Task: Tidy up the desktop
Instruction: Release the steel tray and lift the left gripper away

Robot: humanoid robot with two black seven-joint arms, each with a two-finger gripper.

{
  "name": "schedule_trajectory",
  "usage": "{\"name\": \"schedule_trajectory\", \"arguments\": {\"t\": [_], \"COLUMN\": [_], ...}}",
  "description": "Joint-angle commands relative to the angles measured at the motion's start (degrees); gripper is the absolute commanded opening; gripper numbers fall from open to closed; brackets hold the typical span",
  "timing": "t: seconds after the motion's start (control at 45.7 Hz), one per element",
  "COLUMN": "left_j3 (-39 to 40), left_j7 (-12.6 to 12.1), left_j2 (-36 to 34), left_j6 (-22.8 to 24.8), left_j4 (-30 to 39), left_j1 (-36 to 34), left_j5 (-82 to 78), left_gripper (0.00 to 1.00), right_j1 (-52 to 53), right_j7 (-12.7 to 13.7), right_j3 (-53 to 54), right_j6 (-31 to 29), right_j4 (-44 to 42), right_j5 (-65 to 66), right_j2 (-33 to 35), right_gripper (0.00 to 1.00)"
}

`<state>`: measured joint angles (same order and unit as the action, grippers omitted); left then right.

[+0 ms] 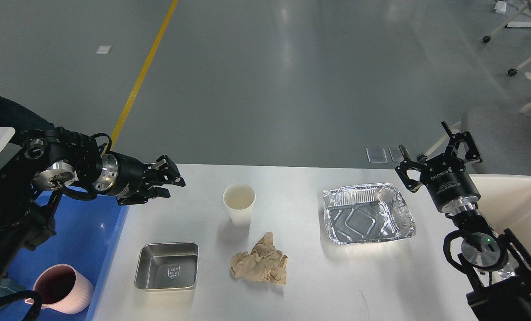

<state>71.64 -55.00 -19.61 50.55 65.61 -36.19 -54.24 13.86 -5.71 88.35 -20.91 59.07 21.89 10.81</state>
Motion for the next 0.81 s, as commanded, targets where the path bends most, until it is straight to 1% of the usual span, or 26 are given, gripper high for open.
{"name": "schedule_trajectory", "arguments": {"t": [0.0,0.066,0.131,0.241,0.307,0.329,0.35,0.372,0.416,0.46,0.504,0.548,0.613,0.657,0.701,0.788], "left_j3": [1.7,3.1,3.9,4.2,6.7,7.6,8.2,8.6,9.1,9.0,9.0,9.0,8.7,8.6,8.6,8.9], "left_j7": [0.0,0.0,0.0,0.0,0.0,2.2,6.0,10.3,19.8,26.1,31.1,34.7,39.5,41.7,42.2,42.2], "left_j2": [-0.1,-0.4,-0.4,-0.1,0.4,0.6,0.7,0.6,0.5,-0.1,-0.3,-0.7,-1.8,-2.0,-2.3,-2.7], "left_j6": [-2.3,-3.3,-3.8,-4.2,-5.2,-5.5,-5.8,-6.3,-7.8,-10.2,-12.5,-14.3,-15.7,-16.2,-16.2,-16.5], "left_j4": [-3.0,-3.3,-4.4,-6.6,-6.9,-6.9,-6.9,-6.9,-7.0,-7.0,-7.5,-8.1,-10.1,-11.2,-12.3,-14.1], "left_j1": [-0.4,-0.1,0.4,0.6,0.6,0.6,0.6,0.7,0.9,1.3,1.2,1.0,1.2,1.3,1.4,2.0], "left_j5": [2.1,5.0,8.2,11.6,11.7,11.4,11.1,10.7,9.5,7.9,6.3,5.1,4.4,4.6,5.2,5.5], "left_gripper": [0.82,0.88,0.97,0.97,0.97,0.97,0.97,0.97,0.97,0.97,0.97,0.97,0.97,0.97,0.97,0.97], "right_j1": [-0.1,-0.1,-0.1,-0.1,0.0,0.1,0.1,0.0,-0.1,-0.1,-0.1,-0.2,-0.4,-0.6,-0.7,-0.7], "right_j7": [0.0,0.0,0.0,0.0,0.2,0.0,0.2,0.0,0.2,0.2,0.2,0.2,0.2,0.2,0.2,0.2], "right_j3": [0.0,0.0,-0.2,-0.4,-0.5,-0.5,-0.5,-0.6,-0.7,-0.7,-0.7,-0.7,-0.6,-0.6,-0.6,-0.6], "right_j6": [0.1,0.0,0.0,0.1,0.1,0.1,0.1,0.1,0.2,0.1,0.1,0.1,0.1,0.1,0.1,0.1], "right_j4": [0.3,0.2,0.2,0.1,0.2,0.2,0.2,0.2,0.2,0.2,0.2,0.2,0.2,0.2,0.2,0.2], "right_j5": [0.0,0.0,0.0,0.0,0.1,0.1,0.1,0.1,0.2,0.2,0.2,0.2,0.2,0.2,0.2,0.2], "right_j2": [0.2,0.2,0.1,0.0,-0.2,-0.2,-0.2,-0.2,-0.2,-0.2,0.0,0.2,0.2,0.1,-0.1,-0.4], "right_gripper": [1.00,1.00,1.00,1.00,1.00,1.00,1.00,1.00,1.00,1.00,1.00,1.00,1.00,1.00,1.00,1.00]}}
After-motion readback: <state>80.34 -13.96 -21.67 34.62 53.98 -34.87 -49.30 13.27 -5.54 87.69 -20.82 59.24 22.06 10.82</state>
